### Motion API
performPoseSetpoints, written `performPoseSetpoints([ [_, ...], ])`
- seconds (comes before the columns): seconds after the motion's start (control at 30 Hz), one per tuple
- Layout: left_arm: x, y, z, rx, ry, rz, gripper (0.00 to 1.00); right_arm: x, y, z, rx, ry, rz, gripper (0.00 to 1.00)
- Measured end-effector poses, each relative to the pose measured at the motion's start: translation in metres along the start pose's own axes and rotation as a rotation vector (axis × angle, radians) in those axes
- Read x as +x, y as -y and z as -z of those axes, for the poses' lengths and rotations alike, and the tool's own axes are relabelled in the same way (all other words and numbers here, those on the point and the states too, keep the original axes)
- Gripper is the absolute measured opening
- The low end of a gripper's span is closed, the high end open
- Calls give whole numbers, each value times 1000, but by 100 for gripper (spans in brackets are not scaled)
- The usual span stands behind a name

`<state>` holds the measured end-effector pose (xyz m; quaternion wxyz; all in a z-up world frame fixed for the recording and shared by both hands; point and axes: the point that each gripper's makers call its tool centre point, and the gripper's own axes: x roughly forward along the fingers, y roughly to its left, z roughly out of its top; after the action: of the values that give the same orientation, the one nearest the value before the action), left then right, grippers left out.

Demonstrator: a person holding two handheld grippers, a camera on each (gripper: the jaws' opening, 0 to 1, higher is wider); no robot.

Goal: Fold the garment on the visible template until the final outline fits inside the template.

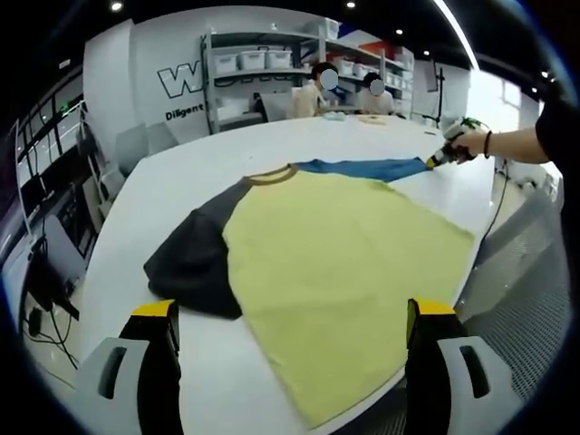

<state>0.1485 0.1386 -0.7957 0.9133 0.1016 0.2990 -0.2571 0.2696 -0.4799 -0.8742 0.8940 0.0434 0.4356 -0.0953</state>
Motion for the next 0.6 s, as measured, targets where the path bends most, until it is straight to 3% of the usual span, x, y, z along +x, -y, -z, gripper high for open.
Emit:
performPoseSetpoints([
  [0.13, 0, -1, 1, -1, -1, -1, 99, -6, -8, 2, -6, 10, 11, 4],
  [0.23, 1, -2, 2, -2, -5, -1, 99, -5, -10, -1, -2, 5, -2, 0],
  [0.43, 1, -2, 3, -8, -10, 2, 99, -26, -29, 0, 23, -3, -14, 0],
  [0.6, 0, -2, 1, -13, -2, 1, 99, -42, -44, -15, 46, 24, -47, 0],
])
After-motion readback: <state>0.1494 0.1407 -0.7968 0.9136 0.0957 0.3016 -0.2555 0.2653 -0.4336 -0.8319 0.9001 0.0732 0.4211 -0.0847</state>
